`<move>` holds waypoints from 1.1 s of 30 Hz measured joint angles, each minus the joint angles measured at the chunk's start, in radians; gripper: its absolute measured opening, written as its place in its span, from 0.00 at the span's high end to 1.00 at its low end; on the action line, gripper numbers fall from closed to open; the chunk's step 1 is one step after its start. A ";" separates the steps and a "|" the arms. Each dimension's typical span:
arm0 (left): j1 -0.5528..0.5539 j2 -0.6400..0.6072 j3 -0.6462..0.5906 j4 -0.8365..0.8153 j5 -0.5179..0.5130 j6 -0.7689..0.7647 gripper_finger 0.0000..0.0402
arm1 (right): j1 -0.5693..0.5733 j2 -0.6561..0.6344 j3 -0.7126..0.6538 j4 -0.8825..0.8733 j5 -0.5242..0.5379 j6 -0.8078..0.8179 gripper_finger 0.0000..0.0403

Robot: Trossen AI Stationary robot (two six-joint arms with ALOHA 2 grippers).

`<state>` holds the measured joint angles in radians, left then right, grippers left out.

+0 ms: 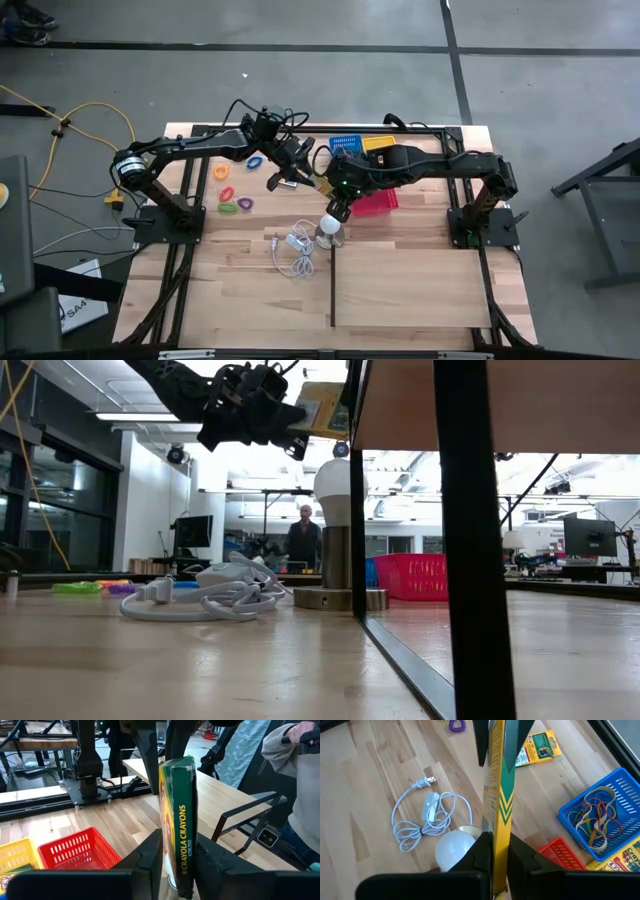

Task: Pick & Place Office Desk Supplies
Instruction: Stack the right yellow crayon box on top of the yellow crayon box

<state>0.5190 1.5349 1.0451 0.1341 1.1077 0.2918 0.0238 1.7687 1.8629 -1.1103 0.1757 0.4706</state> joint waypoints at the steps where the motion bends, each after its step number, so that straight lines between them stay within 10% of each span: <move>1: 0.000 0.000 0.000 0.000 -0.001 0.000 0.78 | 0.000 0.000 0.000 0.000 0.000 0.000 0.96; 23: 0.031 0.000 0.000 -0.001 -0.032 -0.023 0.62 | 0.002 0.000 0.000 -0.087 -0.023 0.060 0.96; 33: 0.037 0.000 0.000 -0.001 -0.032 -0.035 0.62 | -0.037 0.000 0.000 -0.308 0.143 0.157 0.96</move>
<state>0.5564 1.5349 1.0451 0.1329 1.0760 0.2571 -0.0133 1.7687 1.8626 -1.4179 0.3191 0.6277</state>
